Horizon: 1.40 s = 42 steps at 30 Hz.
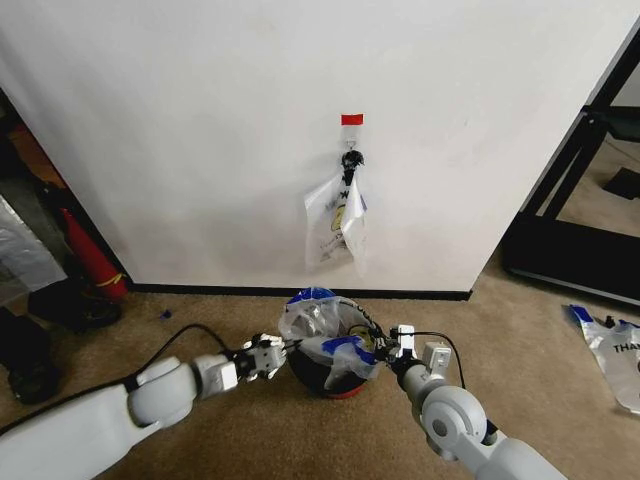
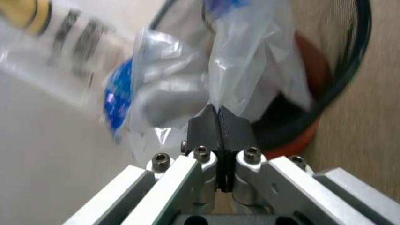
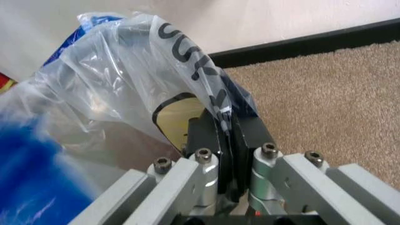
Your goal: Pick up the garbage bag from the wall and place it over the trash bin.
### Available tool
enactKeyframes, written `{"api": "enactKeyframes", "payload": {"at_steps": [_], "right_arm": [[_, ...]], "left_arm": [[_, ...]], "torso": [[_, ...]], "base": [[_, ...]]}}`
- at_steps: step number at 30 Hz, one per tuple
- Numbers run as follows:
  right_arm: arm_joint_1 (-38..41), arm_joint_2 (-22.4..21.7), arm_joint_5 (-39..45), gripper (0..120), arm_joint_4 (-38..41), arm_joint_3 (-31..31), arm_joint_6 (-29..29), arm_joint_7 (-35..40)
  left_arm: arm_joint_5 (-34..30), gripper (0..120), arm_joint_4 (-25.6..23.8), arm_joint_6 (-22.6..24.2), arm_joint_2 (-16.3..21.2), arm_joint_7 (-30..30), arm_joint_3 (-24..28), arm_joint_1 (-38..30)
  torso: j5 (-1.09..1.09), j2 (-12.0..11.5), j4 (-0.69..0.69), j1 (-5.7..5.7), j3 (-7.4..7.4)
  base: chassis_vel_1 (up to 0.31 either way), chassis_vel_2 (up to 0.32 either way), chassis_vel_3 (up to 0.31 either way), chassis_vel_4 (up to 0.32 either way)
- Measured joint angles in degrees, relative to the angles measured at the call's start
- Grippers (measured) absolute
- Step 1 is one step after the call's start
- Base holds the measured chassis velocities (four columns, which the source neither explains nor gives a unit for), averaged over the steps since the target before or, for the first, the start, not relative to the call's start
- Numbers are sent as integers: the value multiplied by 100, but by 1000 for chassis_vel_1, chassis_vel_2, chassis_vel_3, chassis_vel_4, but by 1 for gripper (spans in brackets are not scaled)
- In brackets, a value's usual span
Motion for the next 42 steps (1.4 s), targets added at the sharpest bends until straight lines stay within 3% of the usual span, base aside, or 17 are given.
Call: {"api": "enactKeyframes", "payload": {"at_steps": [4,10,17,33,38,42], "right_arm": [[-1,49,-27,1,-35,-6,7,-10],[9,68,-37,1,-48,-31,12,-15],[-20,71,-41,1,-26,-30,14,-15],[-41,181,-43,1,-71,-3,22,11],[-76,239,-36,1,-72,54,21,26],[-105,332,-38,1,-151,115,34,25]], "left_arm": [[64,0,18,-163,35,17,-764,899],[303,0,-15,-275,-95,15,-991,1480],[592,0,206,-378,-433,12,-920,1787],[703,0,586,-581,-1160,-170,-292,1653],[610,12,259,-591,-1016,-295,-583,1780],[606,29,-96,-671,-665,-318,-1080,2041]], "torso": [[0,0,0,0,-1],[0,0,-1,0,-1],[1,0,-1,0,0],[0,1,-2,0,0],[3,0,-1,0,0],[0,0,-1,0,0]], "base": [[0,0,0,0],[0,0,0,0],[0,0,0,0],[0,0,0,0],[0,0,0,0],[0,0,0,0]]}}
